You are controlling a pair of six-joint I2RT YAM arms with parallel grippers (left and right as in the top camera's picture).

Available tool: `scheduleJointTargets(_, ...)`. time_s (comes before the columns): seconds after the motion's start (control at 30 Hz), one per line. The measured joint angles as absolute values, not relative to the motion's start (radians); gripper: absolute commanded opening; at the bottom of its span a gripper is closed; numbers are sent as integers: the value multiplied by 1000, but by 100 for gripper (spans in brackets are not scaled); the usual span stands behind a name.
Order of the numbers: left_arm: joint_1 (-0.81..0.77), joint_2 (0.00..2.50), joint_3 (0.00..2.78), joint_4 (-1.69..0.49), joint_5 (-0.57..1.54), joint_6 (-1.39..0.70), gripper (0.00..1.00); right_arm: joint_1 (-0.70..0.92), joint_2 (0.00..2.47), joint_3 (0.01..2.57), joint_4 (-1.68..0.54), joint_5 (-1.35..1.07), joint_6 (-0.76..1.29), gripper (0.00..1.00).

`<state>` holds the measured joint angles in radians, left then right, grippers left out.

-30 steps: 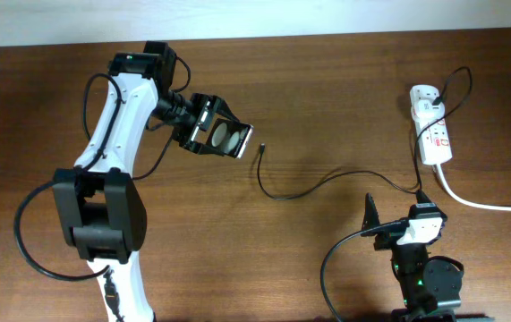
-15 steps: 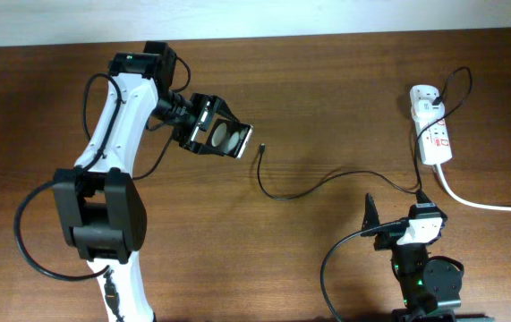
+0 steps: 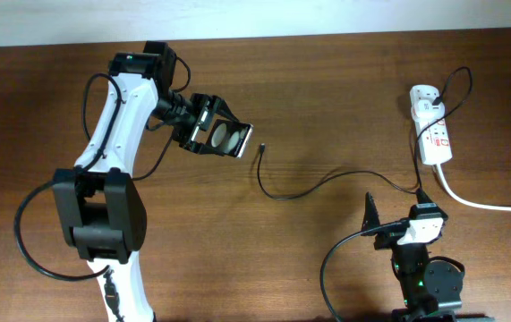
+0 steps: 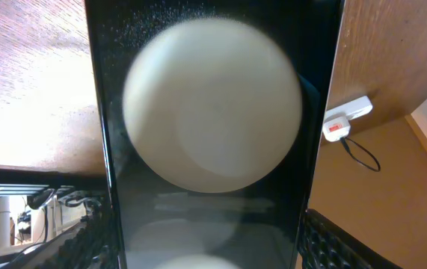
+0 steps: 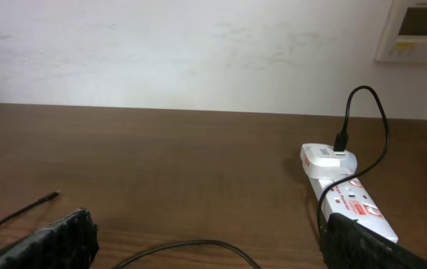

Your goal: Plug charger to phone and switch on socket

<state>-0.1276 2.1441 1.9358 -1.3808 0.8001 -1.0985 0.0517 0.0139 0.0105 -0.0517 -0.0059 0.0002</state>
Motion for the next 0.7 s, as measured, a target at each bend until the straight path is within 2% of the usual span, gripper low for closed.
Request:
scheduleJointTargets(0.17, -128, 2144, 1936, -1381, 800, -1101, 0, 52, 14, 10, -19, -110, 8, 99)
scheduleJointTargets(0.37, -128, 2144, 1936, -1381, 800, -1102, 0, 52, 14, 11, -15, -197, 246, 99)
scheduleJointTargets(0.47, -128, 2144, 1936, -1381, 800, -1102, 0, 52, 22, 32, -30, -212, 301, 99)
scheduleJointTargets(0.7, -128, 2144, 1936, -1382, 788, -1102, 0, 52, 213, 264, -141, -263, 345, 99)
